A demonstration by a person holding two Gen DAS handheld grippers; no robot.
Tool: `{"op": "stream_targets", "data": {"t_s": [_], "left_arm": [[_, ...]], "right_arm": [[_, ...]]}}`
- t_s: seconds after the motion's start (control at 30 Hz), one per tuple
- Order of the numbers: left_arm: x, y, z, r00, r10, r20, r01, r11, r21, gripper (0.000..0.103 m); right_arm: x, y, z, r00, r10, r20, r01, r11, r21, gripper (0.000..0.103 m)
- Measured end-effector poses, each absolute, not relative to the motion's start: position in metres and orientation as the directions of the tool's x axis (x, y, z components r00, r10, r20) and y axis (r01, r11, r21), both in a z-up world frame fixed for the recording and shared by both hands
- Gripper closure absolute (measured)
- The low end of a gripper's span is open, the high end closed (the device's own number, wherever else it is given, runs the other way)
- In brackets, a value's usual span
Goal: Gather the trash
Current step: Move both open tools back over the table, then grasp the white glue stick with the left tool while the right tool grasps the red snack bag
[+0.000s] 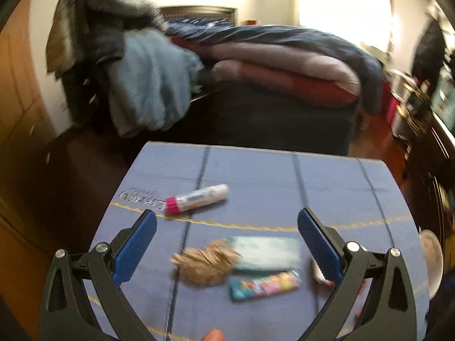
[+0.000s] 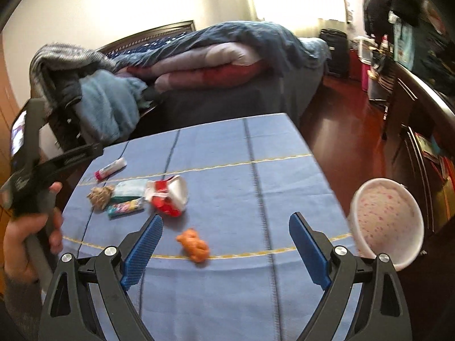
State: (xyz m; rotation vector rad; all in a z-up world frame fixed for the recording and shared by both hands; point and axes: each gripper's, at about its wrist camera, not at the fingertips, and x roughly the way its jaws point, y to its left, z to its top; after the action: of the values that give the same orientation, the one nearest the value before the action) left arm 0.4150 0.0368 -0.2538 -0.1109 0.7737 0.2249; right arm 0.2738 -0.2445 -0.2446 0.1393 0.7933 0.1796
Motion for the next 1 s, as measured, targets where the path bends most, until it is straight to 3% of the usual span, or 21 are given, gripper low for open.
{"op": "stream_targets", "data": {"t_s": [0.43, 0.7, 0.83, 1.0], "left_arm": [[0.503, 0.09, -0.328, 0.548, 0.147, -0.823, -0.359, 0.931, -0.072, 0.004], [0.503, 0.093, -0.341, 0.528, 0.153, -0.835, -0.365, 0.929, -0.061, 0.004], [0.501, 0.094, -0.34, 0.542, 0.171, -0.823, -0.361, 0.932, -0.044, 0.014], [0.499, 0.1, -0.34, 0.548, 0.154, -0.822, -0.347, 0.936, -0.056, 0.015]], "right_arm": [[0.302, -0.197, -0.257, 0.665, 0.213, -0.716, -0.164, 0.977, 0.139, 0.013], [0.323, -0.175, -0.265, 0.653, 0.219, -0.725, -0.192, 0.974, 0.121, 0.013], [0.334, -0.164, -0.271, 0.639, 0.226, -0.735, -0.203, 0.971, 0.122, 0.013], [0.348, -0.151, -0.283, 0.613, 0.234, -0.755, -0.213, 0.969, 0.127, 0.013]]}}
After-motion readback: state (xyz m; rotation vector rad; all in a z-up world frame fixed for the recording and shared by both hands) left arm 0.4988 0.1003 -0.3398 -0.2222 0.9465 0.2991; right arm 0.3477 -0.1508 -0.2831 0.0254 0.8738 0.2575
